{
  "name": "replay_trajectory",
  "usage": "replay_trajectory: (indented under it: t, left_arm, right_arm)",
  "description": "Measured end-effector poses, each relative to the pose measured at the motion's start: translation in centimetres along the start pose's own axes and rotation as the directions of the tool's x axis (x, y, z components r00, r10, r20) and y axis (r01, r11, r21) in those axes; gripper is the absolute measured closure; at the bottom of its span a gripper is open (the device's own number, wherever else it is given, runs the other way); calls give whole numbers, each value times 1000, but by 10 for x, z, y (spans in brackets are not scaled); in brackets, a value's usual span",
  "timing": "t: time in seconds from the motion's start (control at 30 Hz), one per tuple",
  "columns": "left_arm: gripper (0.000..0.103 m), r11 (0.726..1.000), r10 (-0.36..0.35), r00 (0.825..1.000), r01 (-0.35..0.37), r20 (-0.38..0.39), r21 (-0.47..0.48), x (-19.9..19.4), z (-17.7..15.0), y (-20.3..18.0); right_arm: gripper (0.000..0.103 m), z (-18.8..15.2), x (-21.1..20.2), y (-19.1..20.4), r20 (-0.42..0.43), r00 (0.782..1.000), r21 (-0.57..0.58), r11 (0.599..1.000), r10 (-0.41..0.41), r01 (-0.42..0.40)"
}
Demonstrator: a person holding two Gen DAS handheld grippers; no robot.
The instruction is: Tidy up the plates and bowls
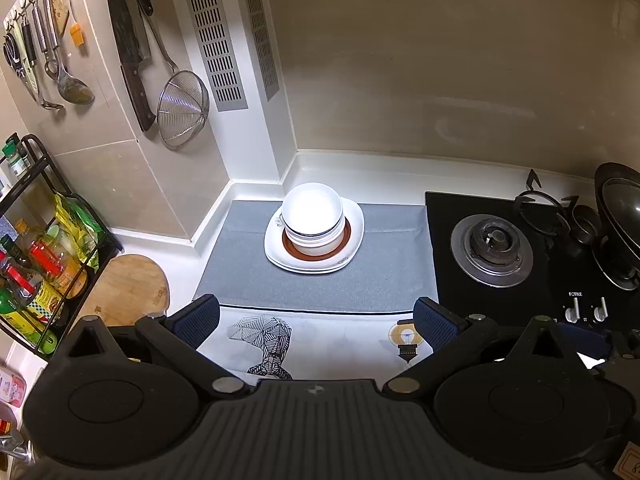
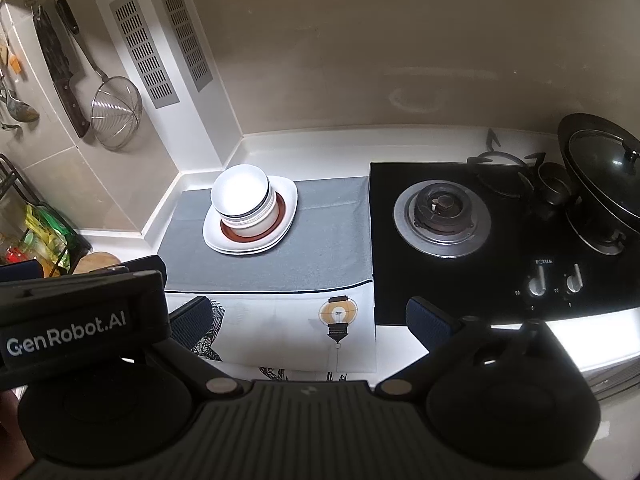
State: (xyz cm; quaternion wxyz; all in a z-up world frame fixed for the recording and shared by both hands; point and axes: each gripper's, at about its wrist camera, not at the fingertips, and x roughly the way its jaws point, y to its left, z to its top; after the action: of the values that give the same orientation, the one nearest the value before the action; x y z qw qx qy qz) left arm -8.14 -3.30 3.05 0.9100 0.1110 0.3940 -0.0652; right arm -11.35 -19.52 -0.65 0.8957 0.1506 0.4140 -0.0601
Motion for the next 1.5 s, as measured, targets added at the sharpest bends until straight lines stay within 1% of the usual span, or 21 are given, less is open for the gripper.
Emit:
replay_trajectory:
  t: [0.27,0.97,1.5]
  left_arm:
    - [1,1000,-11,1000,11,-11,18,4,4,-3]
    - [1,1000,-5,1000,6,-24,24,11,6,-5]
    - [0,999,-19,999,20,-37,24,19,8,-2]
  right_arm:
    - [0,1,3,-5,-10,1000,12,1000,3,-3]
    - [0,3,11,-6,-28,1000,25,1000,9,-8]
    - [0,5,18,-6,-48,999,36,999,13,-11]
